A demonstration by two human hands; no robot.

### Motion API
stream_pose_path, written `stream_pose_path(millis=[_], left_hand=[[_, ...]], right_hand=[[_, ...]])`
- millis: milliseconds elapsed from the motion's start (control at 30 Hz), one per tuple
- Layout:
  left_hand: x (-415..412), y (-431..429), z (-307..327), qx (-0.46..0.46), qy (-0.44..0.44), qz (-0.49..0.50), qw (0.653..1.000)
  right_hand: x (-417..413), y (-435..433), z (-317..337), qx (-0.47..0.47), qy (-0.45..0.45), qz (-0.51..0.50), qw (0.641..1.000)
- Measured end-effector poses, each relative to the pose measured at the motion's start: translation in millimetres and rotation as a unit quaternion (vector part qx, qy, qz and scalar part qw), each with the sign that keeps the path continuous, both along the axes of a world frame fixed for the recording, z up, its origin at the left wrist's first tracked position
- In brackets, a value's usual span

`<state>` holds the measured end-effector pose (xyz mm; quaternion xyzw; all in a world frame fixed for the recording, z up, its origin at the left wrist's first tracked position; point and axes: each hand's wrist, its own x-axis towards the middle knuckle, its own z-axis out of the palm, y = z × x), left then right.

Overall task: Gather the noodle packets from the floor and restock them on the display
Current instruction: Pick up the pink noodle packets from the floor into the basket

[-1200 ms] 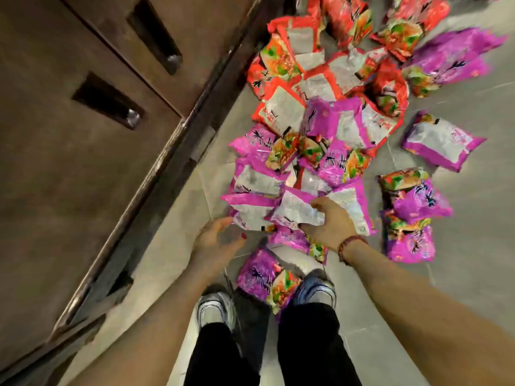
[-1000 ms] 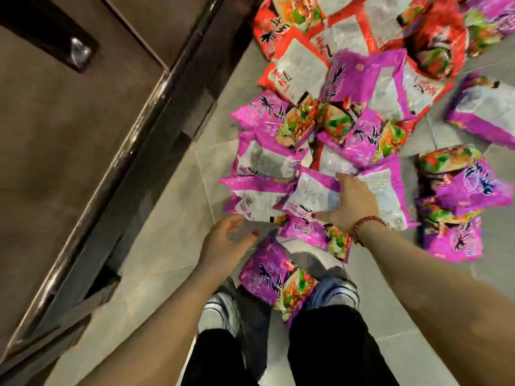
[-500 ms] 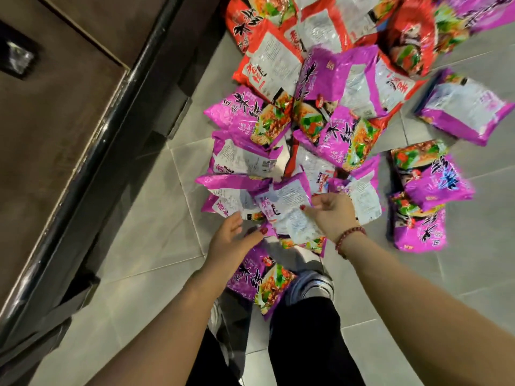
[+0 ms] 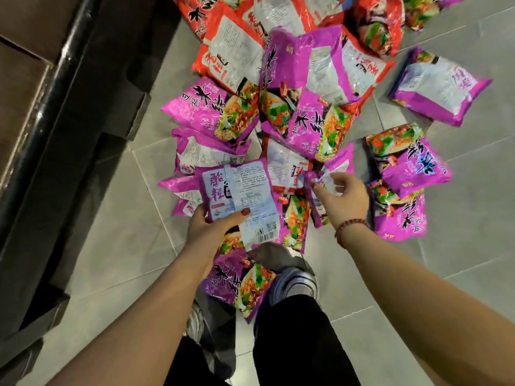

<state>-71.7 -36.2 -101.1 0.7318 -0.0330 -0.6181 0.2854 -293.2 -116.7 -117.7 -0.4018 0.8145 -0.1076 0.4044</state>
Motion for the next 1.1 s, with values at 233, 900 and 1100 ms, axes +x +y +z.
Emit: stream_pose_path(millis=[233,900,1100], left_hand=[[5,16,-29,-0.025,0.008,0.011,1.000],[64,32,172,-0.051,0.030,-0.010,0.998],[95,39,333,-0.085,0.020,0.004,0.996]], right_hand=[[-9,12,-70,0.109,0.101,0.158,0.976],[25,63,151,-0.033,-0.234,-0.179,0.955],[62,65,318,-0.021,-0.501,-0.225,0.835]])
